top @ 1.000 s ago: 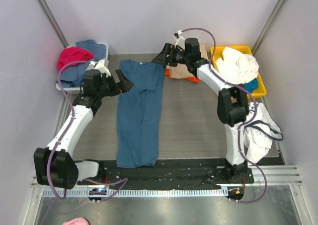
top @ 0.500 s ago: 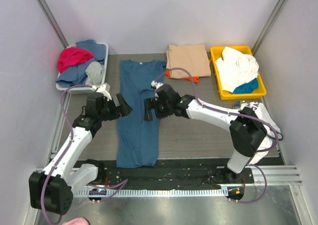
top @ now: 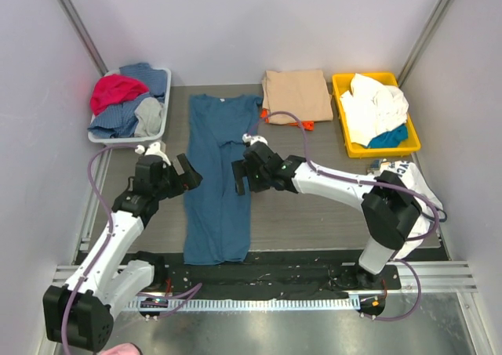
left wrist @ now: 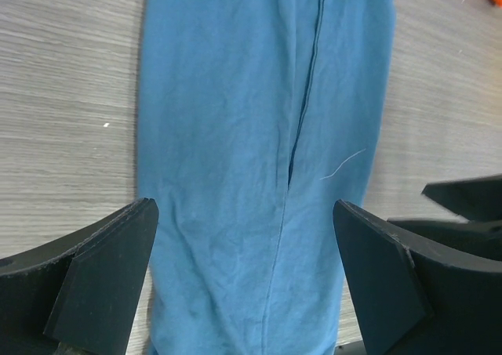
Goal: Fold and stack the t-shirts
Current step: Fold the tshirt
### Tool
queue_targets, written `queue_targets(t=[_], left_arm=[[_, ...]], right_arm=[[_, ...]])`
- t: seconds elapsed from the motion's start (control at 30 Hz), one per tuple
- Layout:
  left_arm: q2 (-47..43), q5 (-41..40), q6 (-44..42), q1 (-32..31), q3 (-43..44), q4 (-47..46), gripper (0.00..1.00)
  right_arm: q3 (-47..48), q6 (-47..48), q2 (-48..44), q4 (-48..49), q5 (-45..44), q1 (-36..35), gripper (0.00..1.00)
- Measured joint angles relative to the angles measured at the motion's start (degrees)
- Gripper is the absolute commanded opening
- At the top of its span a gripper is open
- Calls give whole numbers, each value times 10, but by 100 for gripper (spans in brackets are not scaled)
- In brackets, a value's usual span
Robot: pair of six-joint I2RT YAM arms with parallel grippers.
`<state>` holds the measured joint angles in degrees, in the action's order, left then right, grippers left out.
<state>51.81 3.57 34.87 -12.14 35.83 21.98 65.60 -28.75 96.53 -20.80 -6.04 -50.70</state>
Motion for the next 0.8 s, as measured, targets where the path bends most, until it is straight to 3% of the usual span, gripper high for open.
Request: queue_targets(t=[0.17, 0.47, 0.57, 0.8], left_arm=[[-49, -34, 8, -1, 5, 28, 100], [-105, -86, 8, -1, 44, 82, 100], [-111, -87, 8, -1, 45, 92, 99], [-124, -87, 7, -1, 45, 104, 100]], right_arm=[[111, 7, 40, -3, -21, -9, 93], [290, -4, 239, -32, -110, -48, 93], [313, -18, 293, -51, -140, -55, 94], [327, -34, 309, -64, -176, -58, 94]])
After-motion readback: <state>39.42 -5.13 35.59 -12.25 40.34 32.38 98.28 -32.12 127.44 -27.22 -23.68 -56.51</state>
